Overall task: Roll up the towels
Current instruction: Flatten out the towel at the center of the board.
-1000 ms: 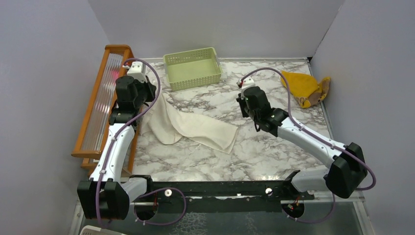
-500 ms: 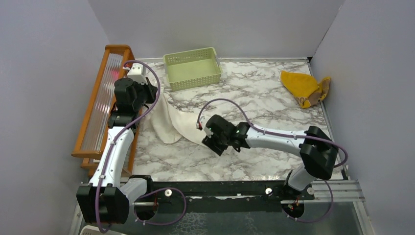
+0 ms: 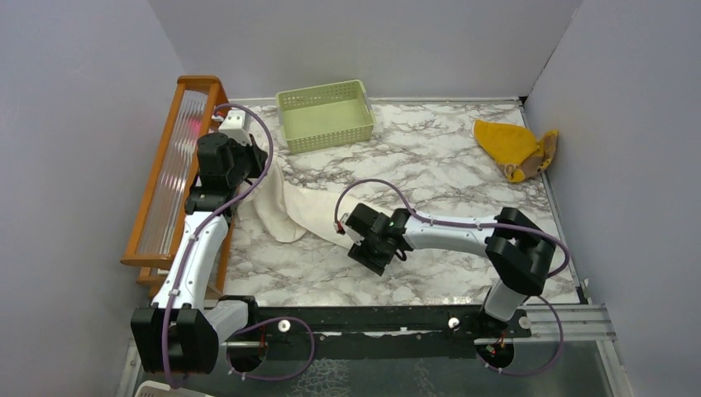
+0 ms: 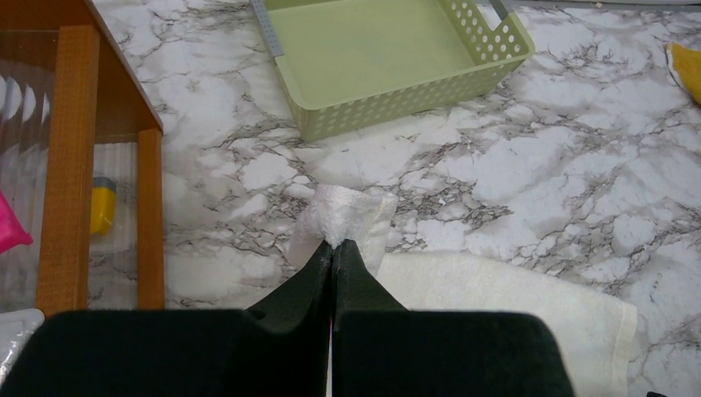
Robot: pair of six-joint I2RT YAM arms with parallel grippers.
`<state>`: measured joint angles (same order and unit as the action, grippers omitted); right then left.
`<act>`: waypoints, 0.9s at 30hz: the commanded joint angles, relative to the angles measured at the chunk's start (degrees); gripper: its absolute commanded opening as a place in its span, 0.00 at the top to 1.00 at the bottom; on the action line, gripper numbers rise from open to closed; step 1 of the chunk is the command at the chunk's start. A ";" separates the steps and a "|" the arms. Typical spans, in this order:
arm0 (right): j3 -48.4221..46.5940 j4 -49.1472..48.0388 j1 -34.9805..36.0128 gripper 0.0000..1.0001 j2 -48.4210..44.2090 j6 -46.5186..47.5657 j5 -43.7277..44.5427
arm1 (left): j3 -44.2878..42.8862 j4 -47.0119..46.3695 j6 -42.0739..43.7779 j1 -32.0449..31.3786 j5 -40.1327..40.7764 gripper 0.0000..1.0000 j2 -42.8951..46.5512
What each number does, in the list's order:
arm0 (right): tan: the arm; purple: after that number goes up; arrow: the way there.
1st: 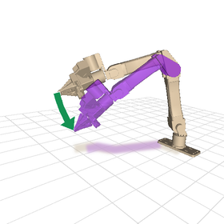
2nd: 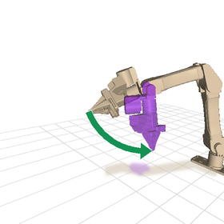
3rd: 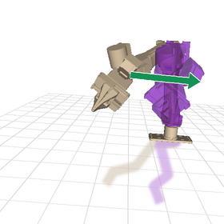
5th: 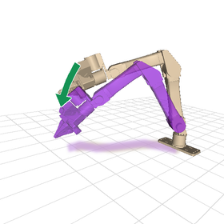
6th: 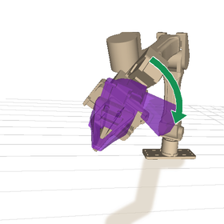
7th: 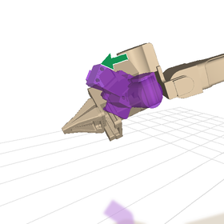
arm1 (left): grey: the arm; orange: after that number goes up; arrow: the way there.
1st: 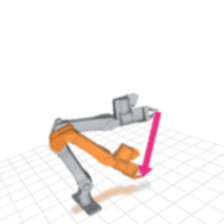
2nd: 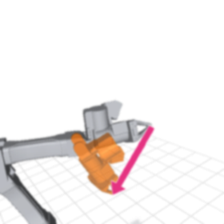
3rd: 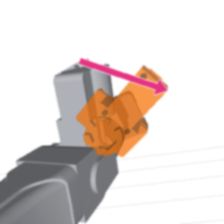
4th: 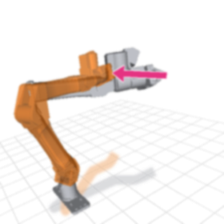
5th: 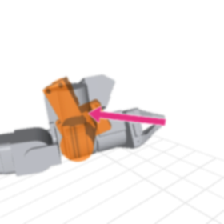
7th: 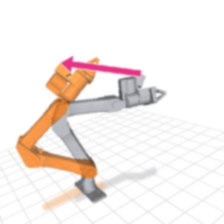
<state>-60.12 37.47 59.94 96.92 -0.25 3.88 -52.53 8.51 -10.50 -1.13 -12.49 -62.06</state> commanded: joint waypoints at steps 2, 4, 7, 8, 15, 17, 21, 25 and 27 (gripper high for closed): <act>-1.06 -0.12 0.25 0.43 1.97 -0.50 -1.37 | 0.39 -1.14 0.91 0.29 -1.22 1.00 -0.99; -0.93 -0.80 0.27 0.46 2.49 -0.54 -1.14 | 0.45 -1.10 1.01 0.32 -1.16 1.00 -1.20; -0.55 -1.87 0.27 0.52 3.25 -0.63 -0.64 | 0.36 -1.08 1.18 0.29 -1.04 1.00 -1.48; -0.53 -2.21 0.24 0.55 3.39 -0.69 -0.52 | 0.41 -1.05 1.22 0.28 -1.04 1.00 -1.60; -1.76 -3.02 0.24 0.68 4.68 -0.79 1.72 | 0.19 -1.03 1.41 0.33 -1.12 1.00 -2.43; -2.34 -2.96 0.26 0.68 4.87 -0.83 2.88 | 0.31 -1.07 1.38 0.39 -1.22 1.00 -2.61; -3.14 -3.32 0.20 0.69 4.77 -0.67 3.91 | 0.32 -1.05 1.51 0.40 -1.25 1.00 -2.85; -3.90 -3.32 0.25 0.72 4.80 -0.47 5.04 | 0.41 -1.07 1.55 0.42 -1.24 1.00 -2.89; -4.39 -3.01 0.25 0.72 4.81 -0.37 5.55 | 0.41 -1.08 1.61 0.42 -1.31 1.00 -2.93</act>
<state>-62.54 35.99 59.94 100.84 -0.75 6.52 -52.40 8.51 -9.63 -1.13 -12.51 -64.86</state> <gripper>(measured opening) 0.284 0.013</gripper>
